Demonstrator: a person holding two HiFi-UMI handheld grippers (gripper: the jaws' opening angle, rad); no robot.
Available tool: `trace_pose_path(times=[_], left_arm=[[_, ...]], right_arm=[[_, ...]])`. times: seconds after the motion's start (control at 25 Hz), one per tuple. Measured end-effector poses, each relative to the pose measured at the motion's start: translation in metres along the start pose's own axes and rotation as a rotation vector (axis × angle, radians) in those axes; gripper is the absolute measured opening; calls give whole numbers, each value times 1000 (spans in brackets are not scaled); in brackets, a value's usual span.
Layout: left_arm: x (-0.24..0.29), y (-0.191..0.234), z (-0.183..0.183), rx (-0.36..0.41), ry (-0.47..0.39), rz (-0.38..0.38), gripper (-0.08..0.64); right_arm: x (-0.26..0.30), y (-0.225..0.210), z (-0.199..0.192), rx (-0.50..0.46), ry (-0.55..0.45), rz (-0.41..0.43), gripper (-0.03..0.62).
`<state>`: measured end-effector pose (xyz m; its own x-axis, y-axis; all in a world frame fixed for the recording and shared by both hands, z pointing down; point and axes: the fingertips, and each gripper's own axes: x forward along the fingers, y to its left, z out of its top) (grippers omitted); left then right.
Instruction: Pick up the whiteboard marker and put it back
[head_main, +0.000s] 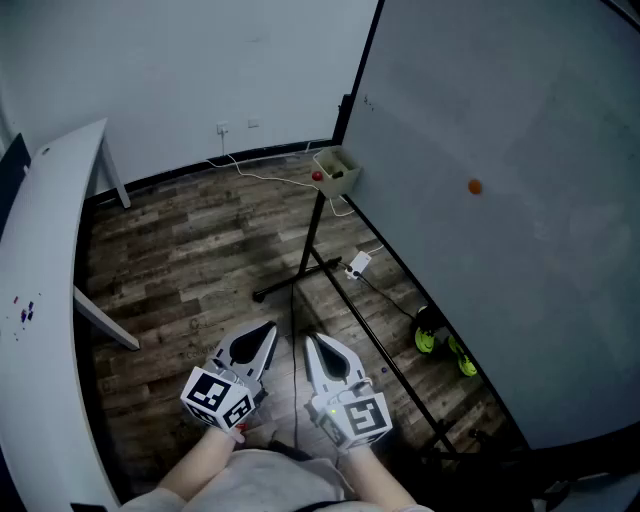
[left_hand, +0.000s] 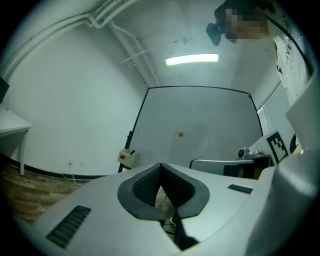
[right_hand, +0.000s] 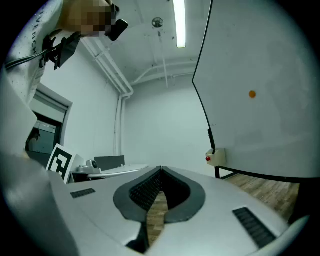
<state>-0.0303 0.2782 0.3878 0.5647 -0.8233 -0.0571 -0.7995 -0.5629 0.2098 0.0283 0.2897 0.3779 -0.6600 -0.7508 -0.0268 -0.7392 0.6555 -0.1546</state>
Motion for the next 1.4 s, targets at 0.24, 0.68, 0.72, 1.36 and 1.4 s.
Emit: trace_pose_path(times=[0.24, 0.68, 0.72, 1.36, 1.4], left_arm=[[2, -3, -2, -6, 3, 16, 14], [4, -8, -12, -8, 2, 37, 15], [4, -10, -12, -9, 3, 39, 14], [81, 14, -12, -19, 11, -23, 15], [87, 21, -10, -20, 13, -25, 15]], right_arm=[[-4, -5, -5, -3, 19, -1, 18], [-12, -17, -13, -5, 14, -10, 18], [-13, -19, -13, 1, 6, -9, 20], [29, -69, 0, -10, -32, 6, 20], [37, -73, -2, -7, -28, 5, 20]])
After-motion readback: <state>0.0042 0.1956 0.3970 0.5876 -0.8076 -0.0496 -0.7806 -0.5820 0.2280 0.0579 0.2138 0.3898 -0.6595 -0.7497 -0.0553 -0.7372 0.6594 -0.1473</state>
